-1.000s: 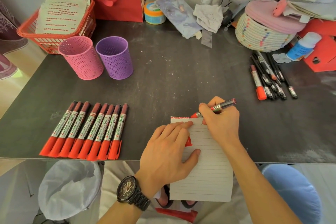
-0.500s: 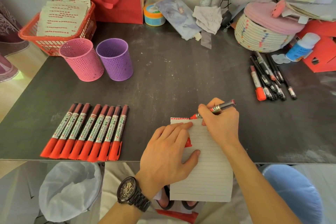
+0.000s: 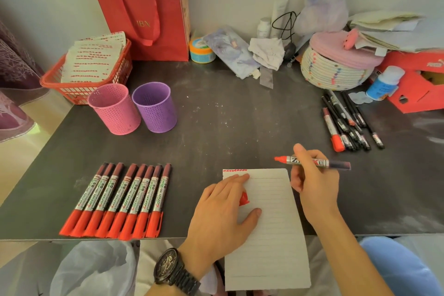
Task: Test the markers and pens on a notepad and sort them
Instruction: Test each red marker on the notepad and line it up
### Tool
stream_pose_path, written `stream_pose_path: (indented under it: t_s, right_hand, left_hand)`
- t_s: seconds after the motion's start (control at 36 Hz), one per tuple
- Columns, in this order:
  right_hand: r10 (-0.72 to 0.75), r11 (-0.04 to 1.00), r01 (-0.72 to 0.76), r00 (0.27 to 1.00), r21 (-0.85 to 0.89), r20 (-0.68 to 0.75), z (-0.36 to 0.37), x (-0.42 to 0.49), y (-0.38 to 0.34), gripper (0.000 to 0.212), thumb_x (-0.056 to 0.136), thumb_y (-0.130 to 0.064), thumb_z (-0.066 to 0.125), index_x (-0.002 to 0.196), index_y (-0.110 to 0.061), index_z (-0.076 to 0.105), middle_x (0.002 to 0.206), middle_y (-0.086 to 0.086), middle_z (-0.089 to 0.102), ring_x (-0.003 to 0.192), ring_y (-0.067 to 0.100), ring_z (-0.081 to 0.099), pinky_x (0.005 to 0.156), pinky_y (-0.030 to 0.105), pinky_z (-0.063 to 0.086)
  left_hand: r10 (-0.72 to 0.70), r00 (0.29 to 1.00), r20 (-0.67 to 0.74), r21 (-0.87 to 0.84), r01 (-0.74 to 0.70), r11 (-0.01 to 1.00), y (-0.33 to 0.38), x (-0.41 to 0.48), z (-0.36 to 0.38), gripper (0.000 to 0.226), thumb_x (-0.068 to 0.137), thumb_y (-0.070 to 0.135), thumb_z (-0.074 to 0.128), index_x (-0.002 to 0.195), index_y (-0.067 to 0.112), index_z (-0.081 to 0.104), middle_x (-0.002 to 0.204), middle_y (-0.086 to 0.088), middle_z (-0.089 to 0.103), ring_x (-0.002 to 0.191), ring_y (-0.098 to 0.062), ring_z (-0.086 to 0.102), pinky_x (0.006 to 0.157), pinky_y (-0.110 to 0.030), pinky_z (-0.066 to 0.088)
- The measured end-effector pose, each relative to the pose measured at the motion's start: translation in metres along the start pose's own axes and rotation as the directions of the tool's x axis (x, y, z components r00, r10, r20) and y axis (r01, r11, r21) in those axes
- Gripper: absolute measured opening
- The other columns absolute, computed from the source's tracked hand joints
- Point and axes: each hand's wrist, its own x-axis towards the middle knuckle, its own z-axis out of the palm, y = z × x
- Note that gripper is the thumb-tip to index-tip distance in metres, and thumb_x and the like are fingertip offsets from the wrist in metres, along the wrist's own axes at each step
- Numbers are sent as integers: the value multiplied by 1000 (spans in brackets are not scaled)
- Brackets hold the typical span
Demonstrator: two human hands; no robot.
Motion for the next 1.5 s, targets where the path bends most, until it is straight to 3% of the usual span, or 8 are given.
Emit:
stream_pose_path:
  t_s: [0.06, 0.17, 0.28, 0.53, 0.64, 0.69, 1.03, 1.5]
  right_hand:
    - [24, 1000, -24, 1000, 16, 13, -7, -7, -5, 30, 82, -49, 74, 69, -24, 63, 53, 2, 53, 41, 13, 43, 39, 22, 34]
    - [139, 980, -144, 989, 136, 48, -15, -25, -16, 31, 78, -47, 79, 79, -16, 71, 63, 8, 60, 46, 15, 48, 41, 23, 39]
    - [252, 917, -283, 957, 279, 144, -26, -42, -23, 38, 67, -42, 70, 88, -11, 79, 80, 16, 70, 49, 19, 52, 44, 25, 45]
    - [370, 855, -367, 927, 367, 65, -40, -71, -15, 26, 96, -21, 50, 79, -13, 69, 80, 30, 71, 39, 23, 48, 35, 26, 40]
    - [379, 870, -372, 924, 323, 45, -40, -83, -15, 26, 85, -33, 62, 68, -18, 76, 78, 27, 71, 41, 21, 50, 37, 26, 40]
    - [379, 872, -373, 924, 318, 45, -40, -88, -14, 23, 75, -38, 67, 69, -18, 76, 76, 25, 70, 42, 20, 50, 38, 25, 41]
    - [318, 910, -321, 946, 264, 57, -39, -100, -17, 27, 69, -44, 69, 71, -18, 75, 74, 23, 69, 47, 19, 53, 43, 26, 43]
    - [276, 961, -269, 924, -63, 265, -41, -104, -20, 55, 60, -60, 88, 94, -17, 82, 78, 17, 74, 52, 13, 53, 51, 21, 44]
  left_hand:
    - [-11, 1000, 11, -33, 11, 999, -1, 4, -2, 49, 89, 61, 50, 130, 35, 45, 115, 30, 47, 118, 1, 47, 106, -21, 35]
    - [3, 999, -55, -81, -7, 997, 1, 12, -10, 24, 88, 55, 54, 91, 37, 39, 131, 27, 48, 122, -1, 41, 98, -25, 42]
    - [-27, 993, -111, -138, 12, 990, 4, 13, -21, 21, 93, 58, 42, 87, 38, 40, 93, 24, 44, 94, -4, 45, 74, -14, 38]
    - [-63, 989, 134, -383, 111, 917, 11, 0, -33, 42, 85, 69, 30, 124, 58, 42, 87, 26, 52, 80, -1, 53, 73, -10, 39]
    - [-61, 973, 222, -457, 159, 875, 17, -5, -35, 38, 81, 71, 36, 117, 58, 28, 75, 5, 55, 65, -9, 54, 64, -20, 45]
    - [-79, 969, 235, -489, 188, 852, 20, -6, -36, 34, 79, 69, 41, 105, 54, 24, 78, 14, 63, 67, -6, 58, 63, -15, 46]
    - [-127, 969, 212, -451, 212, 867, 28, -9, -41, 32, 74, 63, 56, 102, 47, 58, 103, 34, 62, 99, 3, 58, 75, -7, 42]
    - [58, 987, 153, -470, 21, 883, 26, -14, -52, 22, 84, 49, 66, 105, 50, 66, 96, 26, 69, 82, -1, 61, 67, -7, 41]
